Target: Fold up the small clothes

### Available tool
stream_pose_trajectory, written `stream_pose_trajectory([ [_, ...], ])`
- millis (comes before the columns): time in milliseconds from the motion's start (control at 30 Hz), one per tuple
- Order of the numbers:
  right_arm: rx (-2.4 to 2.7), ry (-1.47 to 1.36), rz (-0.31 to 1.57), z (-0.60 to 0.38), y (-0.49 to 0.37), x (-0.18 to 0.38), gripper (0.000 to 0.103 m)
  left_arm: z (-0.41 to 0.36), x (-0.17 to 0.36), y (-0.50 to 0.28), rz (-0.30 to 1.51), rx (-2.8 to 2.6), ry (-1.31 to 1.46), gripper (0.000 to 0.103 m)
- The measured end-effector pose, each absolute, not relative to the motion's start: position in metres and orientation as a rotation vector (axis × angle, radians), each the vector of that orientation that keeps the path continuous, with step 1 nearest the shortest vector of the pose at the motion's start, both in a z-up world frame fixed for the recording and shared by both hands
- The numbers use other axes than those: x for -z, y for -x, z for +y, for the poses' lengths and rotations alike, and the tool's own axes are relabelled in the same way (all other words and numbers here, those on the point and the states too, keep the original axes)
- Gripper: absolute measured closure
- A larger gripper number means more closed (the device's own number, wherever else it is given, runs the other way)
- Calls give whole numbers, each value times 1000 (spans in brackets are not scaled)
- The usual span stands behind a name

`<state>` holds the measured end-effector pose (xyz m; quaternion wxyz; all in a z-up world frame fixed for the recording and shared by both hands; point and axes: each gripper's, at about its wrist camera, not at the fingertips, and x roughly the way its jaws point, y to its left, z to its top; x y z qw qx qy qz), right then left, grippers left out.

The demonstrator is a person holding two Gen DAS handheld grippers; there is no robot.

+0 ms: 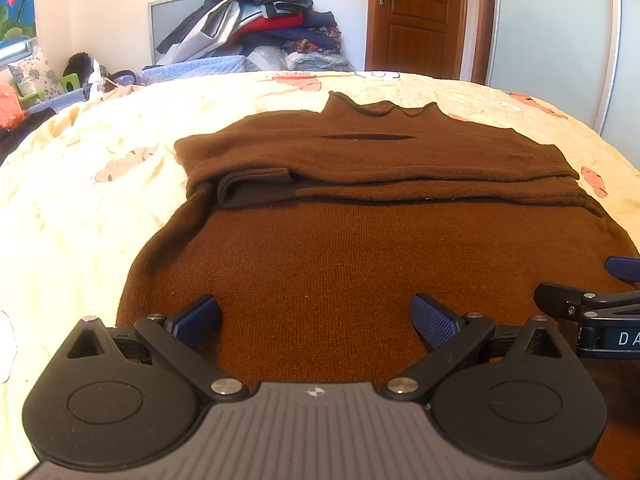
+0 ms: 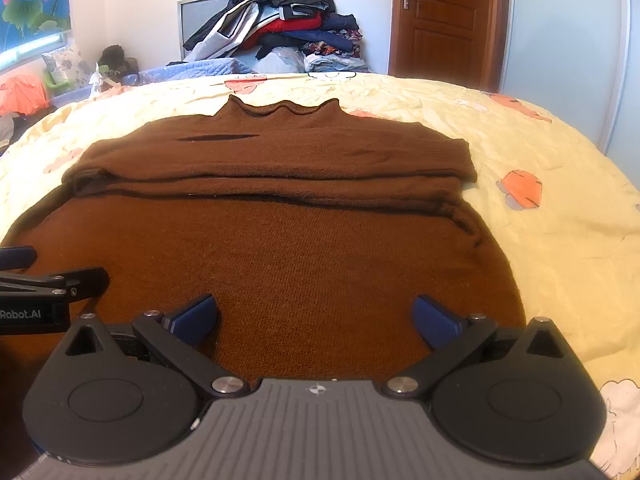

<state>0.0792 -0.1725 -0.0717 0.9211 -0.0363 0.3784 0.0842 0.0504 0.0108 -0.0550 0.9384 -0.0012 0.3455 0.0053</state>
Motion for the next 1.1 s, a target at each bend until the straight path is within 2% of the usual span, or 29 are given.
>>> stream_pose_trajectory([
  [800, -207, 17, 765, -181, -79, 69, 0, 11, 52, -47, 717, -72, 3, 0],
  [900, -271, -105, 780, -207, -69, 59, 0, 30, 41, -28, 743, -77, 101, 0],
  [1100, -365, -624, 913, -316, -28, 44, 0, 93, 31, 21, 795, 30, 338, 0],
])
